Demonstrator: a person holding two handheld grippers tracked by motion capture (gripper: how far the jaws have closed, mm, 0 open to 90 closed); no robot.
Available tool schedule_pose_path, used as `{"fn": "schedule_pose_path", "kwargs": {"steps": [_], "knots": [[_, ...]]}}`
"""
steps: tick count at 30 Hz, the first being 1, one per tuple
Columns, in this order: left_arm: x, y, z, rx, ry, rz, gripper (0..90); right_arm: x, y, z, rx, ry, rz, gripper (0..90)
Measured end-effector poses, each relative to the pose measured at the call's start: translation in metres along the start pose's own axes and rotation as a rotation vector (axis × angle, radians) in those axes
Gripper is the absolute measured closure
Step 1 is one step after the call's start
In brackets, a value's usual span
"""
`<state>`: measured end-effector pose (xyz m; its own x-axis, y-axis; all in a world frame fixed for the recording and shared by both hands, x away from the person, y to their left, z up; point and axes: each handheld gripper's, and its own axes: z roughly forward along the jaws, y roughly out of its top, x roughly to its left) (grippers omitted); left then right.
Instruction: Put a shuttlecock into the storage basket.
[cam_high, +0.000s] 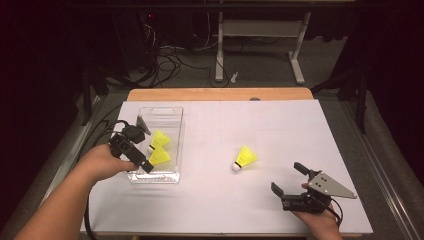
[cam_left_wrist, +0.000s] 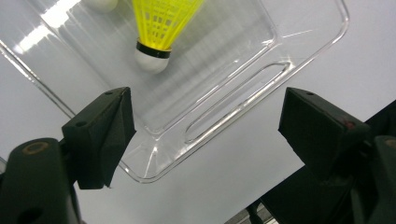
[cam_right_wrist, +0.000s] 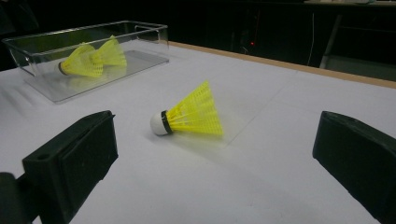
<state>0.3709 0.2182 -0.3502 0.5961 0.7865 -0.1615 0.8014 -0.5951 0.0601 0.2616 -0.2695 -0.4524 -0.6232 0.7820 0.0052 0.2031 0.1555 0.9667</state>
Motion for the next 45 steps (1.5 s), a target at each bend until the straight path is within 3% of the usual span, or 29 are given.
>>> {"fn": "schedule_pose_path", "kwargs": {"steps": [8,16,32,45], "knots": [[-0.007,0.002,0.002,0.010,-0.004,0.018,14.9,0.000,0.000,0.000,0.000,-0.001,-0.001,0.6],[-0.011,0.005,0.005,0.020,0.006,0.013,1.0,0.000,0.000,0.000,-0.002,-0.002,-0.001,0.6],[-0.032,0.016,0.011,0.026,-0.001,0.063,0.6,0.000,0.001,-0.001,-0.010,0.002,0.001,0.4],[-0.042,0.024,0.012,0.023,-0.008,0.076,0.6,-0.002,0.003,-0.005,-0.031,-0.039,0.007,0.3]]}}
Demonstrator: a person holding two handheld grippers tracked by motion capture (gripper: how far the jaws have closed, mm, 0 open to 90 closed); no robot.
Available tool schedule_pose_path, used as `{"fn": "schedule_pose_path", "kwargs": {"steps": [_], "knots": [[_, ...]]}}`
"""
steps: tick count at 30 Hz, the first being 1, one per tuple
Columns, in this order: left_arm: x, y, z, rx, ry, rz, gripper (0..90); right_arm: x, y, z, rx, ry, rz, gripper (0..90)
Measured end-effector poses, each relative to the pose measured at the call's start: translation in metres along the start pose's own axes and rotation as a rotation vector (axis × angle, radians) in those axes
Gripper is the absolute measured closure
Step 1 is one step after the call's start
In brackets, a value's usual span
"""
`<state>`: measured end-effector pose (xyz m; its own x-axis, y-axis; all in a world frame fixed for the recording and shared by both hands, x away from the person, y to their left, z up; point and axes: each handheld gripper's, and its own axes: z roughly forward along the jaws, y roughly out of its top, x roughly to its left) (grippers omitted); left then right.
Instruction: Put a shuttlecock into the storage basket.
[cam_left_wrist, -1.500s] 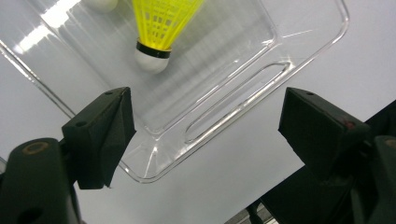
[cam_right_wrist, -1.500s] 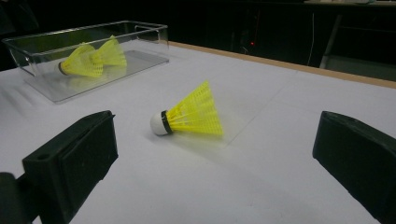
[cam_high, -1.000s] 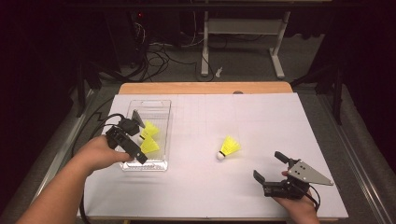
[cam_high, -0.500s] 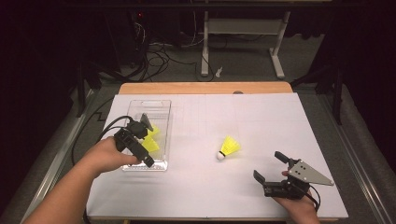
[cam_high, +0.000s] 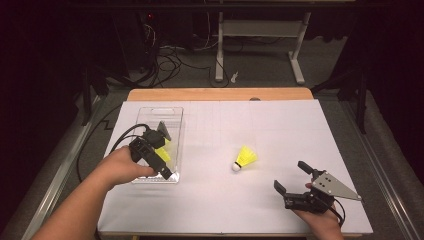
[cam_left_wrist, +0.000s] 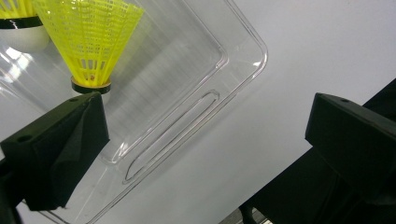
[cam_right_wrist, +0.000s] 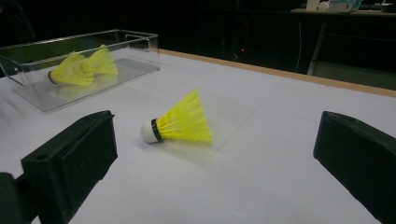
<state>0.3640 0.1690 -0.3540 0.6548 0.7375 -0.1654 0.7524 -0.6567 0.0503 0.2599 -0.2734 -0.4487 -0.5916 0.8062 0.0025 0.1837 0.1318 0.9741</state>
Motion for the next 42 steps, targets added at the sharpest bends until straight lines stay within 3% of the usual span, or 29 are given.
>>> {"fn": "schedule_pose_path", "kwargs": {"steps": [17,42], "knots": [[-0.008,0.008,0.005,0.001,-0.004,0.015,0.6,0.001,-0.002,0.003,0.017,0.012,-0.006,0.3],[-0.033,0.032,0.012,-0.022,-0.007,0.073,0.6,0.000,-0.002,0.002,0.015,0.016,-0.006,0.3]]}}
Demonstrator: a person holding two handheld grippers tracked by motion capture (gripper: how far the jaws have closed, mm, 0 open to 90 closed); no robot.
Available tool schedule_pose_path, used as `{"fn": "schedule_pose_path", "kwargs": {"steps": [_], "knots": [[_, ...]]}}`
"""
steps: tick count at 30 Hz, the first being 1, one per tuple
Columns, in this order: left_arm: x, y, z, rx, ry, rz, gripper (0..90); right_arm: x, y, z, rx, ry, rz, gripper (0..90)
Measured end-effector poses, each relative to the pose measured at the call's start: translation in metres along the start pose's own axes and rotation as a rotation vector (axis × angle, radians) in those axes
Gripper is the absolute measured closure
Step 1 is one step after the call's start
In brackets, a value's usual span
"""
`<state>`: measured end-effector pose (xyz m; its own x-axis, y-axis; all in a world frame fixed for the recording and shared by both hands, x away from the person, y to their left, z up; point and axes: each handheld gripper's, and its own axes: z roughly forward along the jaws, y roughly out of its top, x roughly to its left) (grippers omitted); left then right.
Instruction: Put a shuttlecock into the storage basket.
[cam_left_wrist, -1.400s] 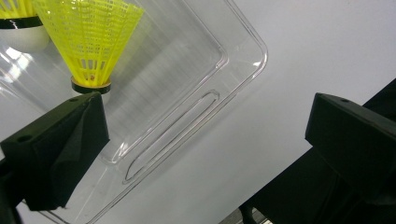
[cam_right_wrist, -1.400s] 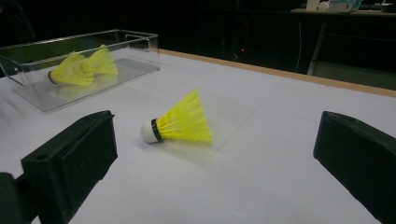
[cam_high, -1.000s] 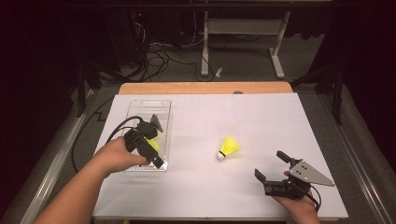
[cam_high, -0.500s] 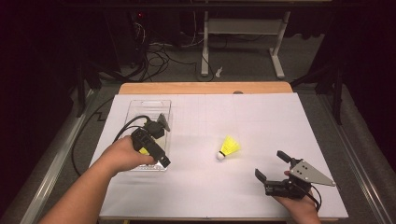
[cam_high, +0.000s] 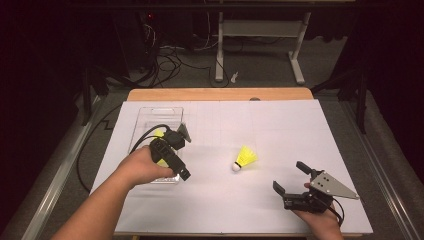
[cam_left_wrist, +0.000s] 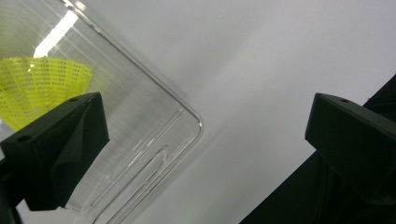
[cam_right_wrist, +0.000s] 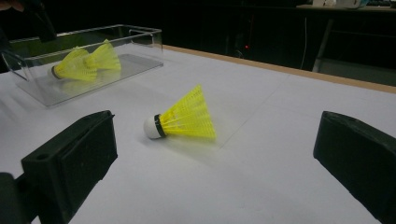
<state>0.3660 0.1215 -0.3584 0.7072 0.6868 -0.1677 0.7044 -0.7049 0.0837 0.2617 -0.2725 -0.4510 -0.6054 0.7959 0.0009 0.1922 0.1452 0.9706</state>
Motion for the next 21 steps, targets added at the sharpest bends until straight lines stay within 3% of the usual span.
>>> {"fn": "schedule_pose_path", "kwargs": {"steps": [21], "knots": [[-0.023,0.027,0.006,0.005,-0.006,0.057,0.6,0.000,0.000,0.000,0.000,0.007,0.001,0.3]]}}
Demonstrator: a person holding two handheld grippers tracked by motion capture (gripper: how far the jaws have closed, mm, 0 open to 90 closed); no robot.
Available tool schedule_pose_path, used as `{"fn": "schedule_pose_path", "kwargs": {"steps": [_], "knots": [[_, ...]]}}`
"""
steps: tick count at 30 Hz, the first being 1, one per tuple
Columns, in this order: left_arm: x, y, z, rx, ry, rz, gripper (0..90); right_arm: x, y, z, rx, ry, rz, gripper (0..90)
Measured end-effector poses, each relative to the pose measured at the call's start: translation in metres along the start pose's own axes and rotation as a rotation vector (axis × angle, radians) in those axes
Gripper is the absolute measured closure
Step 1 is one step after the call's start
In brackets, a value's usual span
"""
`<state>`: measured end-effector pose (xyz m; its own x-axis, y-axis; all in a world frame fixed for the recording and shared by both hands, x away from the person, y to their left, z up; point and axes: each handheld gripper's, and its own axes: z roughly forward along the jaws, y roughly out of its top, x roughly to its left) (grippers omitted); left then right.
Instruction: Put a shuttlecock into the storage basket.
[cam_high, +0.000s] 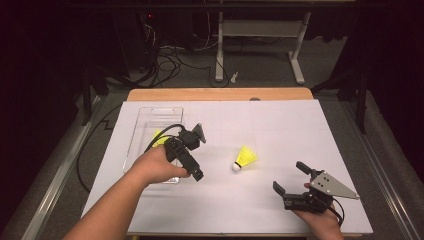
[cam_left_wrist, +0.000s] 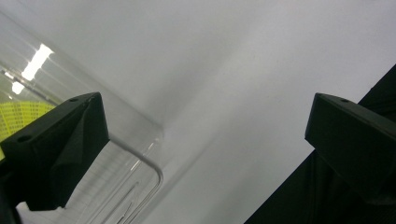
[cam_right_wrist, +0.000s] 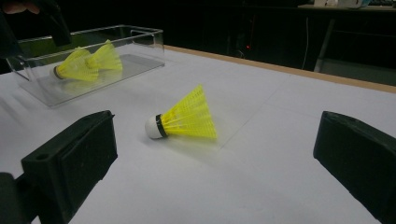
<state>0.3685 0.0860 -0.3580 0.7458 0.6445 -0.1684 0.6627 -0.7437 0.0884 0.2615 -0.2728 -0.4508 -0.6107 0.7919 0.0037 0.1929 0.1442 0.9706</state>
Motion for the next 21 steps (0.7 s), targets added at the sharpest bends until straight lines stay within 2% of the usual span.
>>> {"fn": "schedule_pose_path", "kwargs": {"steps": [10,21], "knots": [[-0.011,0.017,0.008,0.002,-0.010,0.034,0.6,-0.001,0.000,-0.001,-0.006,-0.002,0.001,0.3],[-0.018,0.032,0.023,-0.009,-0.030,0.059,0.7,-0.001,0.000,-0.002,-0.008,-0.001,0.006,0.3]]}}
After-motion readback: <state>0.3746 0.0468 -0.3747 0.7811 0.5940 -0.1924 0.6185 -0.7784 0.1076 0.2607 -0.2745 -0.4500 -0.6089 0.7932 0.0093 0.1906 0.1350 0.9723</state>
